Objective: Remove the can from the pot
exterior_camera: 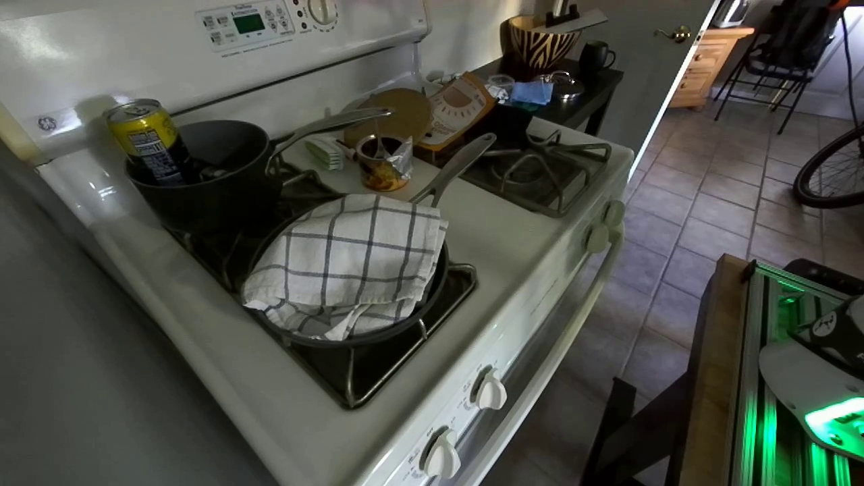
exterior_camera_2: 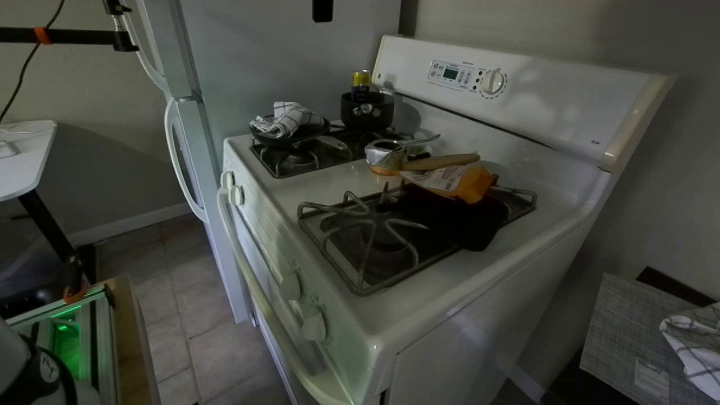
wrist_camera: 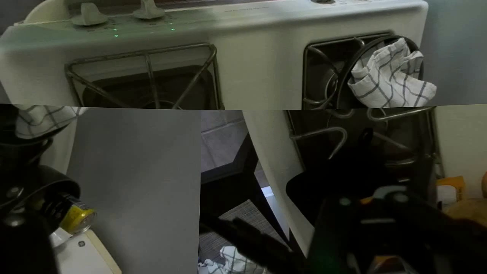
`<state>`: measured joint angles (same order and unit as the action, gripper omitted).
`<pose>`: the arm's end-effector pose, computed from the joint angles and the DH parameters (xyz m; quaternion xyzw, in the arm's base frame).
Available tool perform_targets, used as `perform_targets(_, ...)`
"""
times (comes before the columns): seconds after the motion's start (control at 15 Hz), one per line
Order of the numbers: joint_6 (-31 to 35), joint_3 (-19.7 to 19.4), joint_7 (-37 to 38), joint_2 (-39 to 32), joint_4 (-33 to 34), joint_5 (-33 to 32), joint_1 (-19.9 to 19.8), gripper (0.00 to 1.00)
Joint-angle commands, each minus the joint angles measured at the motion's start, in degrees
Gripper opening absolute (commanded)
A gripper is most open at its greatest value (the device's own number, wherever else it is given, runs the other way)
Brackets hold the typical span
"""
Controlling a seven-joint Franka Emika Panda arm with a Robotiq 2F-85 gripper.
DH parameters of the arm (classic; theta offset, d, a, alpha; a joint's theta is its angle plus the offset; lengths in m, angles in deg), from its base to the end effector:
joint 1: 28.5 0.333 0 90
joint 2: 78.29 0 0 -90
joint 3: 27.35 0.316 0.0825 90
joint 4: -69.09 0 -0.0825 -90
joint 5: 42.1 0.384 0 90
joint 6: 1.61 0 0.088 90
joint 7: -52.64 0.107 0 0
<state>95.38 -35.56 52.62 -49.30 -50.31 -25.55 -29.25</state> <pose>0.4016 -0.0497 0.6363 -0.9794 0.0793 -0.0665 0.1735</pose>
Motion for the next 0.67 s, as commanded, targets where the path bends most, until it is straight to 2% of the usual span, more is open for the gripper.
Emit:
perform_targets(0.0, -0.3, 0.8, -0.4, -0.2, 0.1, 0.4, -1.1, 1.0)
perform_targets(0.2, -0.4, -1.2, -7.8, -4.6, 3.3, 3.1, 0.9, 1.0)
perform_targets(0.4, -3.1, -3.3, -18.5, -14.7, 11.6, 4.9, 2.5, 1.0)
perform_targets(0.6, -3.5, -3.8, -27.9, -24.9, 19.5, 7.4, 2.3, 1.0)
